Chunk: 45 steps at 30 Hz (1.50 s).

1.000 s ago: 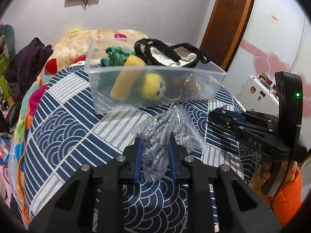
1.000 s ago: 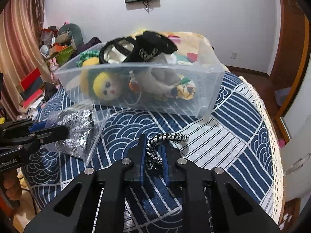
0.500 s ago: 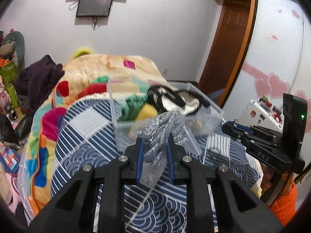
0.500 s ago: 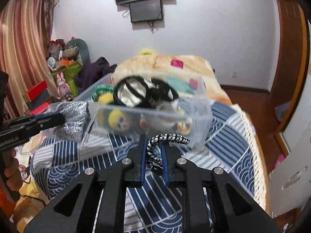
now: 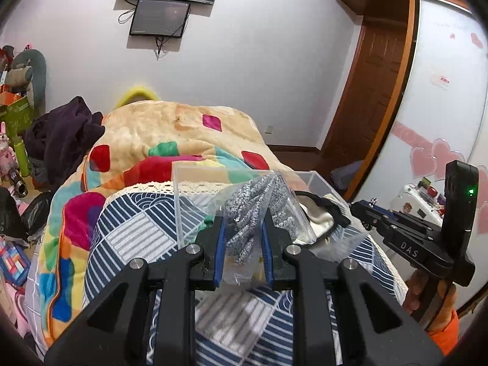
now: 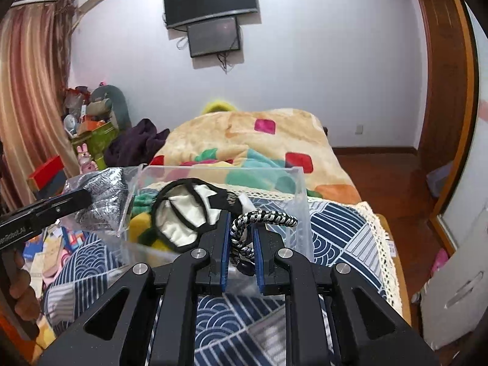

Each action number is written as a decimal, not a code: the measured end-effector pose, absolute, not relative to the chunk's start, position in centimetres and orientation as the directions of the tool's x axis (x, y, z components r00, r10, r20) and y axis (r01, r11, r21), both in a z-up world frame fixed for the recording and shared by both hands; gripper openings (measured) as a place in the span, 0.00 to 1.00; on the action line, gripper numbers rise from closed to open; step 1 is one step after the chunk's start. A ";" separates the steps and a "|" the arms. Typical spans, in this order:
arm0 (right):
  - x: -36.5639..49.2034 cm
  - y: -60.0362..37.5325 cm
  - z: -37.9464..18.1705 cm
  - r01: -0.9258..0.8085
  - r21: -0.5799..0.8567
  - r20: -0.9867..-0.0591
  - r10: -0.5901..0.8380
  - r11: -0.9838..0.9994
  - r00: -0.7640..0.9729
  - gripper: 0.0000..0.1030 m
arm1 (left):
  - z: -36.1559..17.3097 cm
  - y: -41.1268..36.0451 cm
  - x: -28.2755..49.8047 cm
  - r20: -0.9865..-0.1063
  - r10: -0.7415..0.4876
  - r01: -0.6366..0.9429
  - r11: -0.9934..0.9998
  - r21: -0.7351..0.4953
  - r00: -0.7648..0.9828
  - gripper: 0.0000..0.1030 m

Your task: Organize soft objects

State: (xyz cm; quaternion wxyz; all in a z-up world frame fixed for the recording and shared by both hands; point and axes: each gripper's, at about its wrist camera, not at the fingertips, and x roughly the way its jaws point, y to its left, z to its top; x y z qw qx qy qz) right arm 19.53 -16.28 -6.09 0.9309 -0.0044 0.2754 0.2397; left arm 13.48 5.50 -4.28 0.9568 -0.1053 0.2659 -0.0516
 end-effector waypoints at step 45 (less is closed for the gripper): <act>12.6 -18.5 0.3 -0.454 0.056 -0.308 0.448 0.889 0.839 0.58 | 1.7 2.6 5.6 -0.295 -0.108 0.082 0.992 -0.099 0.949 0.59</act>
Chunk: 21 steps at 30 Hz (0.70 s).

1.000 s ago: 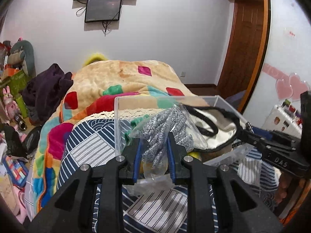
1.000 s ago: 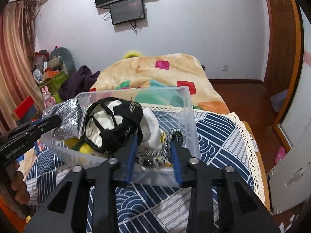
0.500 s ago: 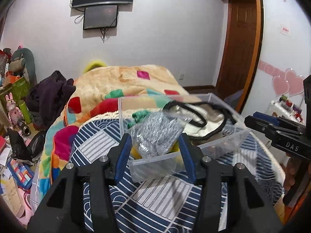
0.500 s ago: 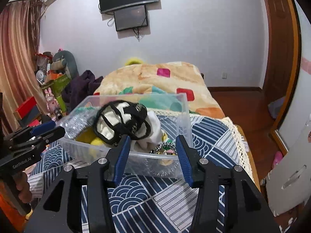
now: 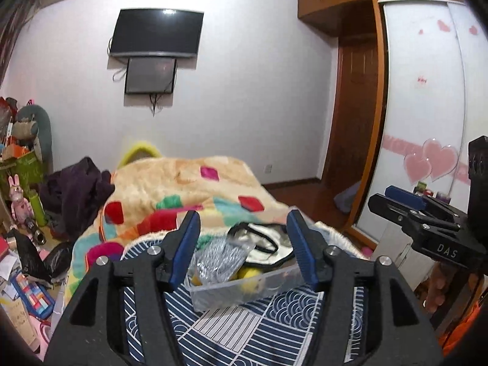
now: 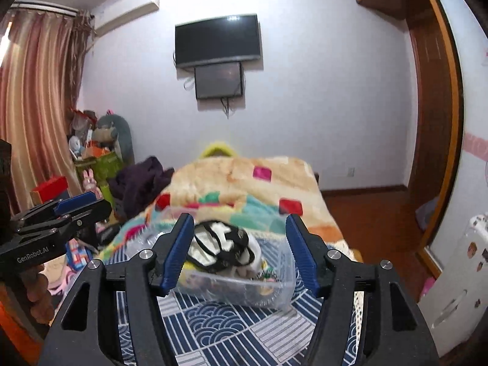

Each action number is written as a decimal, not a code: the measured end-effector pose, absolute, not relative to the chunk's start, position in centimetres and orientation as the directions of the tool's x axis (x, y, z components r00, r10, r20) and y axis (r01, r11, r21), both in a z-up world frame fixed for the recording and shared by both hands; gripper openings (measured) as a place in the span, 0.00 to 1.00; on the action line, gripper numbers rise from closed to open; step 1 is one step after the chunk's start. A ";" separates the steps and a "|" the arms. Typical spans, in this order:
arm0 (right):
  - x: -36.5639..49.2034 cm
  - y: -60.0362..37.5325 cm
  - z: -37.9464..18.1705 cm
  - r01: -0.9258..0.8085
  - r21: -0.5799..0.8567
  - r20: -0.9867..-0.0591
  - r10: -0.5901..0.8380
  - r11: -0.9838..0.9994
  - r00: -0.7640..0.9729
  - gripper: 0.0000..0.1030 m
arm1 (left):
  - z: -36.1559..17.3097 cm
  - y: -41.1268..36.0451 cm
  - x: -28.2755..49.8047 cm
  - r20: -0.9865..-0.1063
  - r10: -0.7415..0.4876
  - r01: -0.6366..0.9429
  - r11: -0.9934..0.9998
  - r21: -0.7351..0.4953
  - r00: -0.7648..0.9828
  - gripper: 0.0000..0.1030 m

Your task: Organize soft objects

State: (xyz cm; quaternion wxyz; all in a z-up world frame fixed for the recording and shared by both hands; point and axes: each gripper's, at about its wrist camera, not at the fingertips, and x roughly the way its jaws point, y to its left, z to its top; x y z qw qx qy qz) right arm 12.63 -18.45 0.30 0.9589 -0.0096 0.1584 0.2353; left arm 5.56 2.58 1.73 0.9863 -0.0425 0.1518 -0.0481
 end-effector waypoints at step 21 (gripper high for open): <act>8.3 -17.7 2.5 -0.449 0.038 -0.134 0.450 0.893 0.883 1.00 | 4.4 1.3 0.6 -0.180 -0.081 0.074 0.996 -0.050 0.980 1.00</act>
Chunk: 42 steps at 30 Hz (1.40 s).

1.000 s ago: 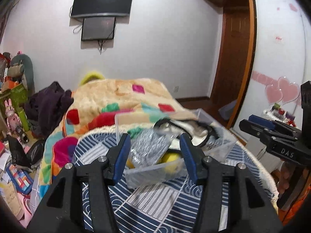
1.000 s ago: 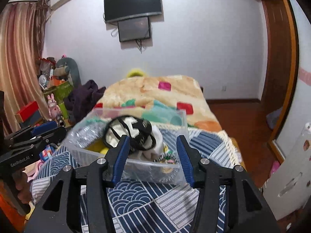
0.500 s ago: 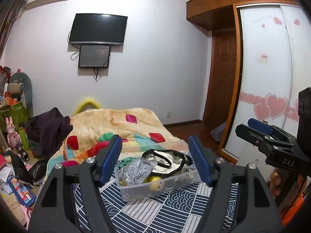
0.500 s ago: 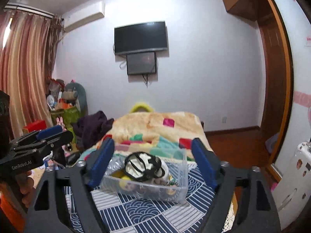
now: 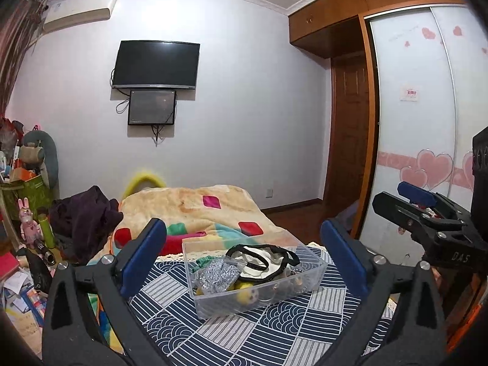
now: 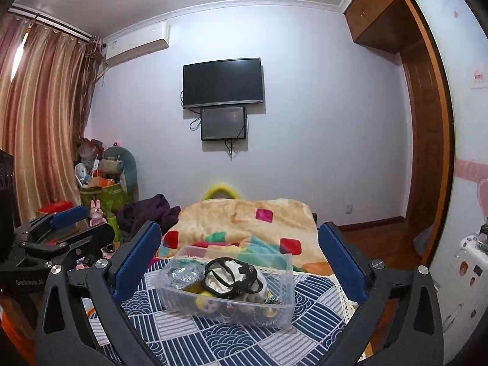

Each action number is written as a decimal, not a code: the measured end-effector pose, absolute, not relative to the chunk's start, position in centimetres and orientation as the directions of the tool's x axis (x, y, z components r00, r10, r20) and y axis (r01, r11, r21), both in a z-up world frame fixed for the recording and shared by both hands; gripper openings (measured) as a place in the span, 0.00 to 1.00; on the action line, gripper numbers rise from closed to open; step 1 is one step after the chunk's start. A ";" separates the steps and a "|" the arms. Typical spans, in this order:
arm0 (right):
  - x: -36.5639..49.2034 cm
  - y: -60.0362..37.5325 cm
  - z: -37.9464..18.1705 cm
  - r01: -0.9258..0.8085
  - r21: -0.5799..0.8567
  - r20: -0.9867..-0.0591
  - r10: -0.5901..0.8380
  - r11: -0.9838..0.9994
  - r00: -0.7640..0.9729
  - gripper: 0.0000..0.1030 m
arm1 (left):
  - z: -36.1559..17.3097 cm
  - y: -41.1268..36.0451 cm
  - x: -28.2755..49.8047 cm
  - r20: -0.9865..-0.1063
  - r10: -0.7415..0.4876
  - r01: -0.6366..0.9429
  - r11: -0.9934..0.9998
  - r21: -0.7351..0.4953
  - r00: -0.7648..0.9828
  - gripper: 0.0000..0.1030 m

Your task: Organize soft objects

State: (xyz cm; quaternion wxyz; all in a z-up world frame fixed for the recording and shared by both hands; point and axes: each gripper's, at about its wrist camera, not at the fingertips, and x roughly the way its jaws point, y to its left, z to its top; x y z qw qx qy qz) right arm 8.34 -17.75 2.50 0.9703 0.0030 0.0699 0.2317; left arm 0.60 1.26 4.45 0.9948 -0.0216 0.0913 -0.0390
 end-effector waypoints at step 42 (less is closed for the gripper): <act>7.8 -18.4 1.9 -0.442 0.048 -0.135 0.445 0.896 0.885 1.00 | 4.3 0.8 0.2 -0.183 -0.062 0.058 0.998 -0.027 0.981 1.00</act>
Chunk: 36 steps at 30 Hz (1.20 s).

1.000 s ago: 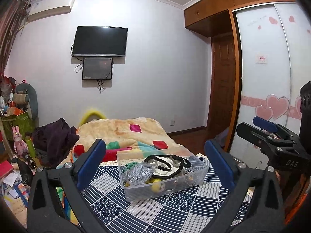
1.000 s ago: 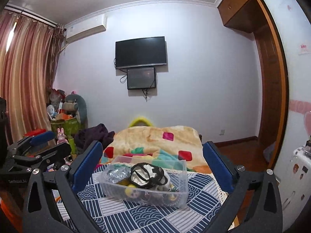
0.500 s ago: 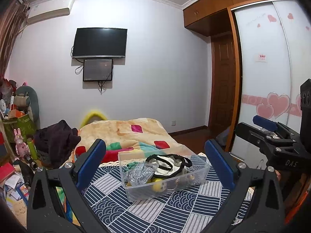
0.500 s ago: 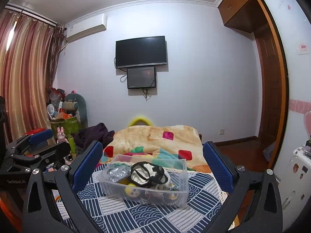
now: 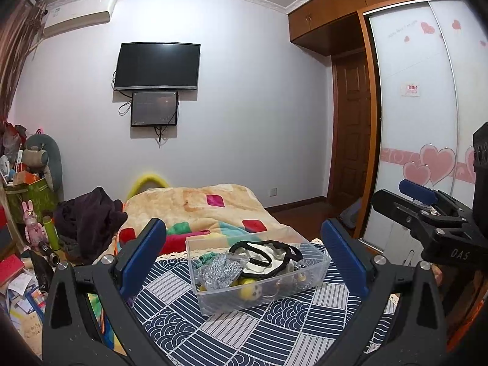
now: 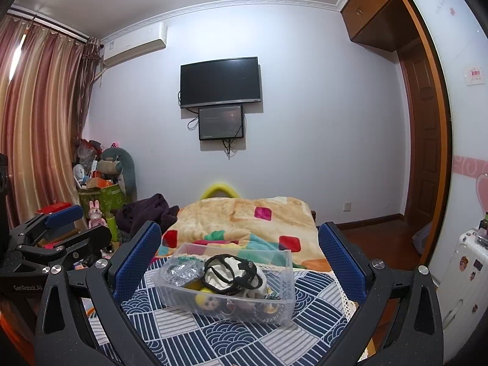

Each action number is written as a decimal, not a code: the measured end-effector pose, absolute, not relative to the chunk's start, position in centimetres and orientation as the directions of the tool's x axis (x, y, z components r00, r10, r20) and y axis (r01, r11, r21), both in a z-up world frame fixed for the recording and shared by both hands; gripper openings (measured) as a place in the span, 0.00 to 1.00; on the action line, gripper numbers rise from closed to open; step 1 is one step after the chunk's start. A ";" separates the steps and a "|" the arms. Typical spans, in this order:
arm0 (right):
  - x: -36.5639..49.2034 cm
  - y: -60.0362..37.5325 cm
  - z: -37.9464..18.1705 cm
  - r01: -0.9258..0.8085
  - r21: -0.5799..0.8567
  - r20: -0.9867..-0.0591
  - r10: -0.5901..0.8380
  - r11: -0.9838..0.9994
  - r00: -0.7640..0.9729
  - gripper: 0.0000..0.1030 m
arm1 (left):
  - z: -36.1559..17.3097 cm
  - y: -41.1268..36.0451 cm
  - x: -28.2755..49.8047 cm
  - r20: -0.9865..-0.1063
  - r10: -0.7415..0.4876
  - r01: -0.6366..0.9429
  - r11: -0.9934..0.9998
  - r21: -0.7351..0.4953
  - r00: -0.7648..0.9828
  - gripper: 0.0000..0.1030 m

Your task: Organize soft objects

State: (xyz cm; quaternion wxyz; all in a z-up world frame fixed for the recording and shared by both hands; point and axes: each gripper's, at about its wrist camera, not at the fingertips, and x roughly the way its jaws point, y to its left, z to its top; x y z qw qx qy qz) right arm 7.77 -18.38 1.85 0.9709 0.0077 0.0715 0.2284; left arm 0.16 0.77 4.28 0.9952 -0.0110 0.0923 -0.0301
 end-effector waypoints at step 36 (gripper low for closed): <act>7.6 -18.2 2.0 -0.438 0.042 -0.142 0.439 0.898 0.887 1.00 | 3.7 0.5 0.4 -0.205 -0.095 0.091 0.995 -0.029 0.974 1.00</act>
